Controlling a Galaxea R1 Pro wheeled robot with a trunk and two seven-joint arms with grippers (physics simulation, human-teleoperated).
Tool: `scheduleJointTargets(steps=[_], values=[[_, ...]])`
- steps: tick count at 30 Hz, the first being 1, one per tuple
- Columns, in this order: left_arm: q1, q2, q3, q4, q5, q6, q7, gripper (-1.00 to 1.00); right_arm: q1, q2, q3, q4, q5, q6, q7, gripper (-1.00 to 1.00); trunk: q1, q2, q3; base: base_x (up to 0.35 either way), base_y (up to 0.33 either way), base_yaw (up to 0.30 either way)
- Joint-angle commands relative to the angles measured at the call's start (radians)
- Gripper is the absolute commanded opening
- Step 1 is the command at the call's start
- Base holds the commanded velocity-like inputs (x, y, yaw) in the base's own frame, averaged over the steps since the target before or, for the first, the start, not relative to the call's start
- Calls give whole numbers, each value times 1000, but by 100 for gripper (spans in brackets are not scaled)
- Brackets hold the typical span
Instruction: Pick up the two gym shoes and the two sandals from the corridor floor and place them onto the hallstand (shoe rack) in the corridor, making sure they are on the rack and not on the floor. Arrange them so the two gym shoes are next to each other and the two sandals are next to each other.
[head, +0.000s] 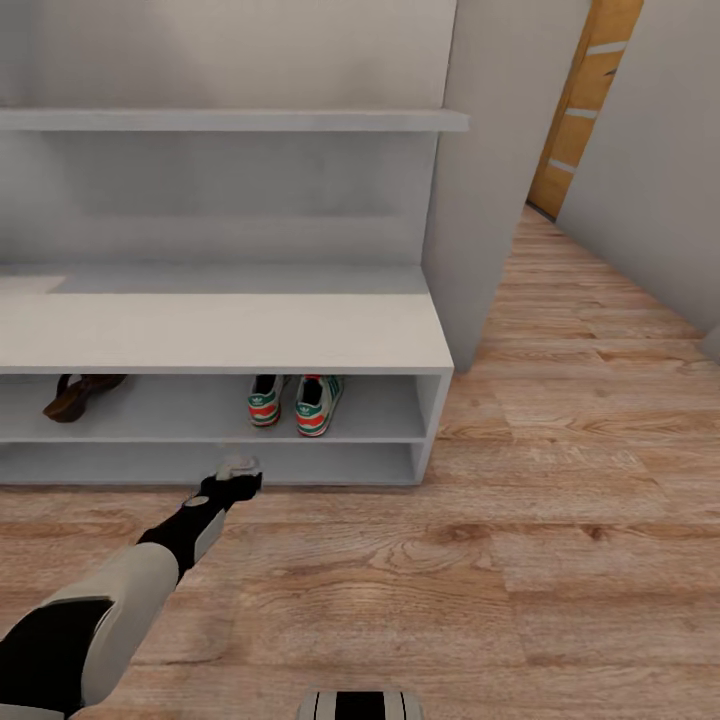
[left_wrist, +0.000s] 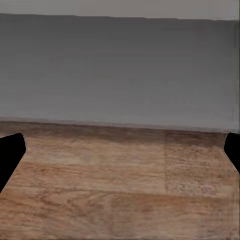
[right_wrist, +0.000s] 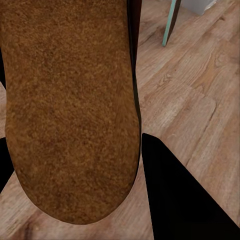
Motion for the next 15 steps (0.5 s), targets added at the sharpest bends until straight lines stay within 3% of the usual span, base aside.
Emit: scheduleJointTargets(steps=[1, 5, 15], values=[[-1, 2, 5, 50, 18, -68, -14, 100, -1, 1, -1, -1, -3, 5, -2, -100, 0, 0, -1, 0, 0, 0], [-1, 21, 5, 152, 39, -186, -25, 100, -1, 2, -2, -1, -4, 4, -2, -100, 0, 0, -1, 0, 0, 0], [54, 32, 5, 193, 43, -287, -27, 100, -1, 3, -1, -1, -3, 4, 0, -100, 0, 0, -1, -1, 1, 0]])
